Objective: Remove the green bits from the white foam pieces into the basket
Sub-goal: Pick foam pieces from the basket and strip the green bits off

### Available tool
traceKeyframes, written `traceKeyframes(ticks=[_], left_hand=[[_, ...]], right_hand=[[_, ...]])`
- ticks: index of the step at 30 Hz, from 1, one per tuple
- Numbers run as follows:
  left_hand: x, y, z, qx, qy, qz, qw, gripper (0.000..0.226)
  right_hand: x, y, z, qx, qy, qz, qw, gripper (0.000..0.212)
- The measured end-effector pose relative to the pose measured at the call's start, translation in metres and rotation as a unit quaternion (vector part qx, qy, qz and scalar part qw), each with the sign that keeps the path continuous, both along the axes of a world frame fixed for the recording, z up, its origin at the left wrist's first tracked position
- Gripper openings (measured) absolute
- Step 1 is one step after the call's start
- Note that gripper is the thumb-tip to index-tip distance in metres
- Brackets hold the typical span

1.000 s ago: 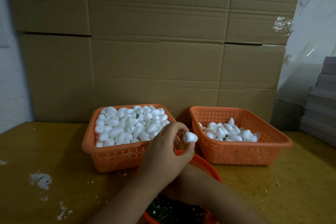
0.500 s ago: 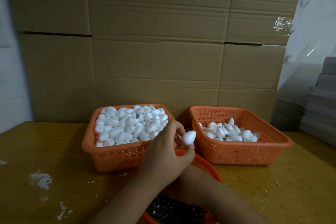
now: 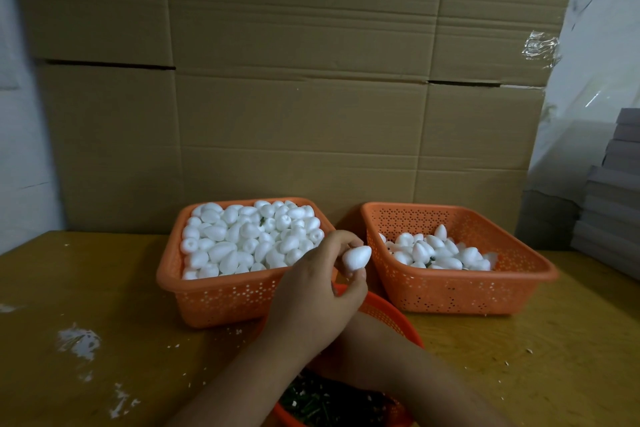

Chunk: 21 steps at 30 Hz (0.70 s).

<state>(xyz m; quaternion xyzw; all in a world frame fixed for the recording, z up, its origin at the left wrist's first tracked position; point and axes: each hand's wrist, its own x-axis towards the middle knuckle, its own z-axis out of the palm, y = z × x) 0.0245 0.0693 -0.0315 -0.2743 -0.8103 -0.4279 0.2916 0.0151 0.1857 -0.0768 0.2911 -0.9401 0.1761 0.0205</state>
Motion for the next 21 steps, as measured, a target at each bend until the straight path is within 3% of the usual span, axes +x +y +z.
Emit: traceKeyframes(ticks=[11, 21], left_hand=[[-0.004, -0.001, -0.001, -0.019, -0.03, 0.013, 0.999, 0.045], [-0.005, -0.002, 0.002, -0.004, 0.022, 0.059, 0.998, 0.022]], right_hand=[[0.002, -0.001, 0.004, 0.023, 0.014, 0.015, 1.0, 0.047], [0.006, -0.003, 0.01, 0.014, 0.049, 0.014, 0.999, 0.04]])
